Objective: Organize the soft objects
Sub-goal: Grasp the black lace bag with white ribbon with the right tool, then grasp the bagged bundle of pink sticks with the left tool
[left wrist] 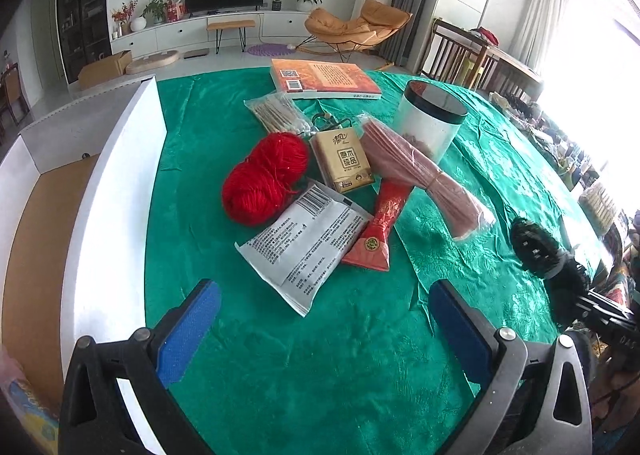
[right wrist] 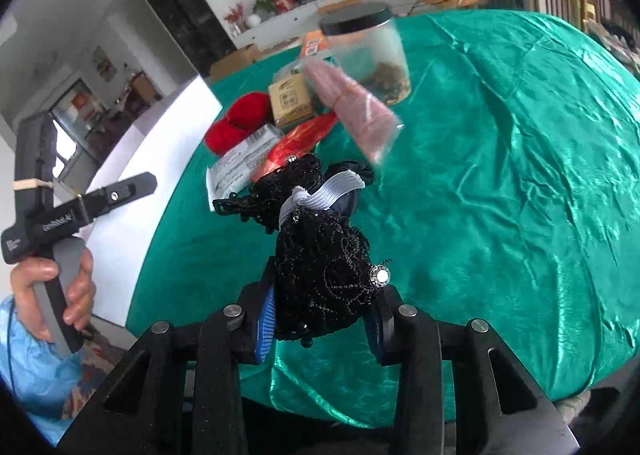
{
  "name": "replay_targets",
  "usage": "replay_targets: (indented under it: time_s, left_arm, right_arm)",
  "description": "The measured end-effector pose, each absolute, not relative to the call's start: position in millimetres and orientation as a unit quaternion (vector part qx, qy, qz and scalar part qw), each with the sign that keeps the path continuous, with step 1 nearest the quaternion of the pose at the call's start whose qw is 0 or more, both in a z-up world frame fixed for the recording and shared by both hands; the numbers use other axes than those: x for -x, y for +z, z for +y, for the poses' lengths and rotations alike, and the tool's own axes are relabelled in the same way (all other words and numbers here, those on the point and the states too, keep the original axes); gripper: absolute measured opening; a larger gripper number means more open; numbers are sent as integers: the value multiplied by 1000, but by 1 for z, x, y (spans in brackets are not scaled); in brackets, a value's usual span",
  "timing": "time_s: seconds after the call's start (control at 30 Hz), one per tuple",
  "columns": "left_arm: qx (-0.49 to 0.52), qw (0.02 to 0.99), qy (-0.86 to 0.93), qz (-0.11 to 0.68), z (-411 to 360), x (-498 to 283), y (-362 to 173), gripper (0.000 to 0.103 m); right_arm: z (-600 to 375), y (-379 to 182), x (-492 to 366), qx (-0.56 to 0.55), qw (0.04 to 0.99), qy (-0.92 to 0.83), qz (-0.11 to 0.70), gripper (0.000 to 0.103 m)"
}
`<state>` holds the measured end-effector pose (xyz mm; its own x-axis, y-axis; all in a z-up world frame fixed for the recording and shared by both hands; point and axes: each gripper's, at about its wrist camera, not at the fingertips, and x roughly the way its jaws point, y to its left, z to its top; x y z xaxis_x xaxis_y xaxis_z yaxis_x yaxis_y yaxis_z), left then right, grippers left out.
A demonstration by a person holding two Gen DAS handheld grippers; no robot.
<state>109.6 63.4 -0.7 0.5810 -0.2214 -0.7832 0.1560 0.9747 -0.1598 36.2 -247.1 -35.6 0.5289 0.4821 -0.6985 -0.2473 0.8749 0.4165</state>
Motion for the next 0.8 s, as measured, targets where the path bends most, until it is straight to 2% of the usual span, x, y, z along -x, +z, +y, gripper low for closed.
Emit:
replay_targets:
  time_s: [0.2, 0.43, 0.6, 0.63, 0.67, 0.7, 0.73, 0.8]
  left_arm:
    - [69, 864, -115, 486, 45, -167, -2, 103]
    - [79, 838, -117, 528, -58, -222, -31, 103]
    - [17, 843, -11, 538, -108, -248, -65, 103]
    - [11, 844, 3, 536, -110, -251, -69, 100]
    - [12, 848, 4, 529, -111, -252, -71, 92]
    - [18, 854, -9, 521, -110, -251, -71, 64]
    - [21, 854, -23, 520, -110, -250, -70, 43]
    - [26, 859, -41, 510, -102, -245, -63, 39]
  right_arm:
    - [-336, -13, -45, -229, 902, 120, 345, 39]
    - [-366, -53, -84, -275, 900, 15, 338, 39]
    - [-356, -56, -92, -295, 897, 13, 328, 39]
    - [-353, -57, -95, -289, 898, 17, 331, 39]
    - [-350, -56, -98, -282, 898, 22, 336, 39]
    - [-345, -55, -100, -274, 899, 27, 339, 39]
    - [-340, -54, -102, -267, 901, 32, 340, 39]
    - [-332, -53, -103, -256, 904, 40, 339, 39]
